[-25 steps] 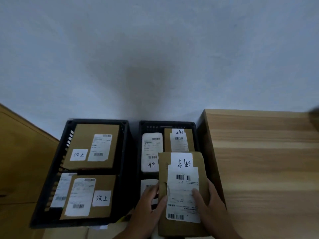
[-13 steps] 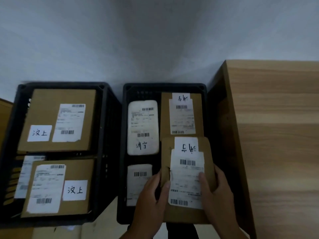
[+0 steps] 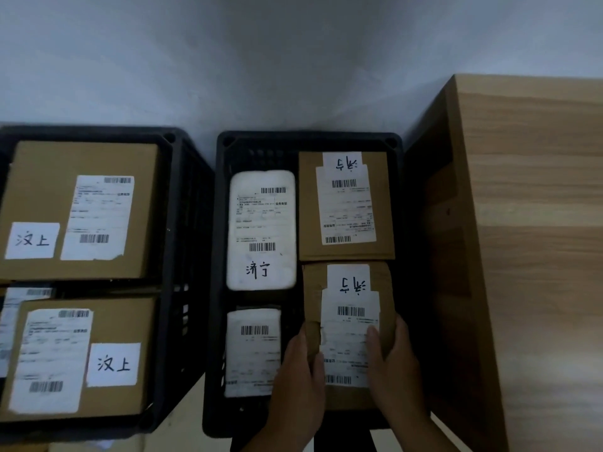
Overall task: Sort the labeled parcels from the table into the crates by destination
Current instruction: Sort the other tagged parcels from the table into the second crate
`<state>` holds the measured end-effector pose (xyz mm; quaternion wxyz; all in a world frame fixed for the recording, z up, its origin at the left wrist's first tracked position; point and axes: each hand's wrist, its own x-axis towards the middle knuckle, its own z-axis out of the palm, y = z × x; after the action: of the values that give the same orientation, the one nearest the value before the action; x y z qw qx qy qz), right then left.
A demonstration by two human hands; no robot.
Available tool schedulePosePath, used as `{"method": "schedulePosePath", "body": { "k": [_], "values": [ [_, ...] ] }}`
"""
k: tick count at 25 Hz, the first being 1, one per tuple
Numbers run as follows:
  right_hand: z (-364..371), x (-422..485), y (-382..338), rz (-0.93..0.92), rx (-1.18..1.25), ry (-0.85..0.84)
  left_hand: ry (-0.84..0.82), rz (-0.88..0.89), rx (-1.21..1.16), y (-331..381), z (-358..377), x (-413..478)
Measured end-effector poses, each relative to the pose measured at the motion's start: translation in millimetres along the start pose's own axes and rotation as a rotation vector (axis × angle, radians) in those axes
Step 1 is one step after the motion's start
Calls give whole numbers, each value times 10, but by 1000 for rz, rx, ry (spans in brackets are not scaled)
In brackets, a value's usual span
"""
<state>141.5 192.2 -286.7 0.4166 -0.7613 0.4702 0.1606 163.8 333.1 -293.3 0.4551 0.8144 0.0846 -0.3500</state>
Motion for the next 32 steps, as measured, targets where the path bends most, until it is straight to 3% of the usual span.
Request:
{"method": "schedulePosePath", "body": {
  "k": [9, 21, 26, 30, 32],
  "values": [
    [440, 404, 360, 26, 87, 51, 83, -114, 70, -266, 405, 356],
    [868, 872, 638, 163, 51, -9, 27, -273, 31, -640, 550, 793],
    [811, 758, 508, 213, 94, -3, -29, -163, 18, -399, 466, 540],
    [323, 151, 128, 31, 160, -72, -169, -55, 84, 43, 130, -57],
    [-84, -222, -58, -102, 147, -136, -158, -35, 154, 326, -99, -419]
  ]
}}
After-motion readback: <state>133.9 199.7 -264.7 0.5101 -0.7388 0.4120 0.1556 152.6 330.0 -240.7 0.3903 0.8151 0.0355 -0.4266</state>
